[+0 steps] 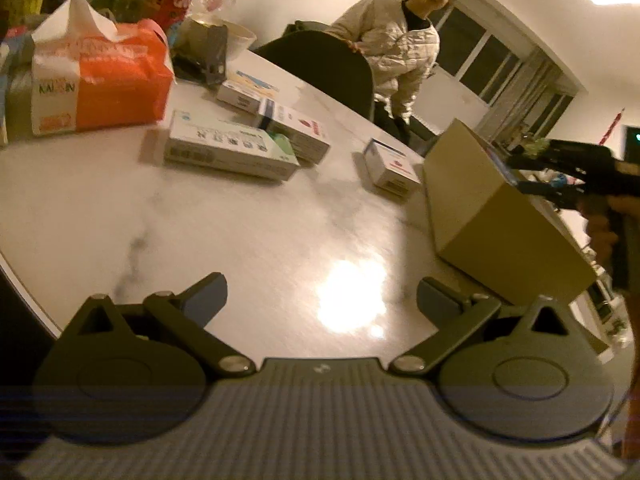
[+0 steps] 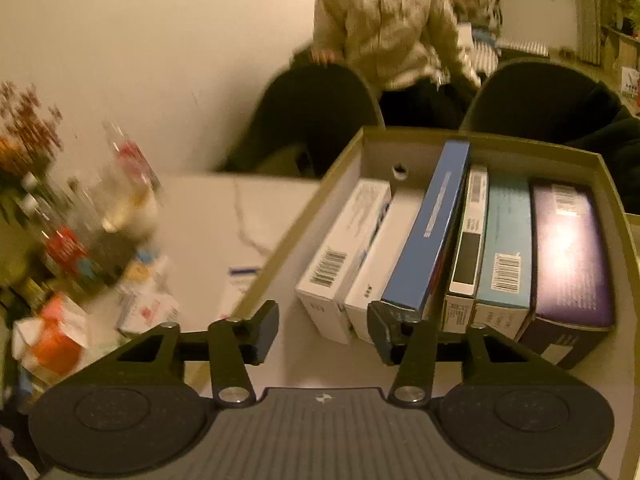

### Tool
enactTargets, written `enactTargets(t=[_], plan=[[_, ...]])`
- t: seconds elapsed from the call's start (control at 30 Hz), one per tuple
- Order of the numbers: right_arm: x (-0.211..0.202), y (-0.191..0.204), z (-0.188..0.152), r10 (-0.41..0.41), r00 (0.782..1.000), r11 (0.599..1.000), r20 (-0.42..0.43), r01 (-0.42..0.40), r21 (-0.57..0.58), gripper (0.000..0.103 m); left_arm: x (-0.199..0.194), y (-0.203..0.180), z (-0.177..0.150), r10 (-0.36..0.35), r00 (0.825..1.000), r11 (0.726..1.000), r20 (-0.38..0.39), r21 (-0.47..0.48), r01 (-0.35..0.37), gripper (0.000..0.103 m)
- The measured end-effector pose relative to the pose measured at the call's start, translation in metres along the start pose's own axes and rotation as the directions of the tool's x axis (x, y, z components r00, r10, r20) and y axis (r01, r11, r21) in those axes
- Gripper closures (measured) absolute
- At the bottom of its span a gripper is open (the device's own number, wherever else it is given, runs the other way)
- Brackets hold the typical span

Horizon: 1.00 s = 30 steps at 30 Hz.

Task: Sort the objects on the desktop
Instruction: 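Open the right gripper and withdraw it from the beige box, then move the left gripper to the green-and-white Ebastine box and grasp it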

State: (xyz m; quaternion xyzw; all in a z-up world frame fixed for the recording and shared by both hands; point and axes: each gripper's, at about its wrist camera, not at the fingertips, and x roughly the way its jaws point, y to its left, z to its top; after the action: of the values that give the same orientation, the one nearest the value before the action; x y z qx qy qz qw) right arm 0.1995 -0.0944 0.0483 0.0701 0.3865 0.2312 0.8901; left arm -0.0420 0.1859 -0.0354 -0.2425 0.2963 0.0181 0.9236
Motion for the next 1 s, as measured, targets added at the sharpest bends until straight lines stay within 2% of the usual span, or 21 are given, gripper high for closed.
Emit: enactTargets(t=[0.27, 0.37, 0.47, 0.67, 0.8, 0.93, 1.0], plan=[[-0.039, -0.003, -0.039, 0.068, 0.985, 0.998, 0.157, -0.069, -0.002, 0.039, 0.006, 0.008, 0.019, 0.134, 0.991, 0.989, 0.022, 0.059, -0.136, 0.000], [-0.054, 0.001, -0.053, 0.099, 0.972, 0.995, 0.211, -0.095, -0.028, 0.036, 0.010, 0.009, 0.028, 0.178, 0.984, 0.974, 0.028, 0.139, -0.180, 0.000], [-0.068, 0.011, -0.069, 0.174, 0.953, 0.983, 0.247, -0.152, -0.106, 0.030, 0.013, 0.007, 0.038, 0.210, 0.977, 0.947, 0.040, 0.240, -0.213, 0.000], [-0.075, 0.028, -0.097, 0.370, 0.895, 0.916, 0.249, -0.306, -0.261, 0.020, 0.020, -0.004, 0.053, 0.216, 0.974, 0.860, 0.062, 0.461, -0.220, 0.000], [-0.063, 0.034, -0.112, 0.479, 0.856, 0.857, 0.195, -0.408, -0.316, 0.018, 0.031, -0.009, 0.060, 0.199, 0.979, 0.782, 0.050, 0.594, -0.189, 0.000], [-0.043, 0.041, -0.122, 0.536, 0.832, 0.808, 0.141, -0.459, -0.369, 0.017, 0.046, -0.011, 0.070, 0.225, 0.974, 0.692, 0.025, 0.699, -0.178, 0.000], [-0.031, 0.045, -0.128, 0.532, 0.840, 0.804, 0.111, -0.460, -0.376, 0.017, 0.053, -0.011, 0.077, 0.235, 0.972, 0.656, 0.025, 0.734, -0.178, 0.000]])
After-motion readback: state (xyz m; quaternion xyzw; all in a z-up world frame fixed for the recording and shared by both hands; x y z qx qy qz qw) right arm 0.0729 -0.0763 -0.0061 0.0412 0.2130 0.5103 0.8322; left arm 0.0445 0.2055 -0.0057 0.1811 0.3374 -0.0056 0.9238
